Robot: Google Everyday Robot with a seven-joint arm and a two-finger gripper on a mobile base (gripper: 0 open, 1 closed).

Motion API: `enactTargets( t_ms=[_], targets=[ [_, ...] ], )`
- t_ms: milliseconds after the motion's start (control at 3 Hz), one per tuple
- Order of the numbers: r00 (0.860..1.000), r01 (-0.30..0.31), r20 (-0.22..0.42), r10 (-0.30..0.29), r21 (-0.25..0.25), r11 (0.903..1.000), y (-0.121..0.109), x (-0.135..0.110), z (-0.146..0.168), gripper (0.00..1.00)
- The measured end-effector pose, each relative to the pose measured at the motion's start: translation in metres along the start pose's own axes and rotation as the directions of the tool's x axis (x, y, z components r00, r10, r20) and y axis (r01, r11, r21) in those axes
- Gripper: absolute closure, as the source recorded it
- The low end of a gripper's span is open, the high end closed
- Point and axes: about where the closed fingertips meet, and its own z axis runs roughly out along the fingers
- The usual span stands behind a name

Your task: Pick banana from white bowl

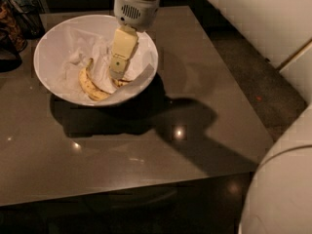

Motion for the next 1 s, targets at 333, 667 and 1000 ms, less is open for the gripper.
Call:
enactTargets(
  t_ms=[333, 667, 1000],
  targets=[
    [1.0, -0.016, 0.011, 0.016, 0.0, 0.9999, -0.001, 0.002, 0.004, 0.0],
    [0.998, -0.056, 0.007, 0.056, 0.002, 0.9984, -0.002, 0.003, 0.016, 0.0],
    [0.997, -0.079, -0.008, 0.079, -0.001, 0.9969, -0.001, -0.005, 0.023, 0.0]
  ],
)
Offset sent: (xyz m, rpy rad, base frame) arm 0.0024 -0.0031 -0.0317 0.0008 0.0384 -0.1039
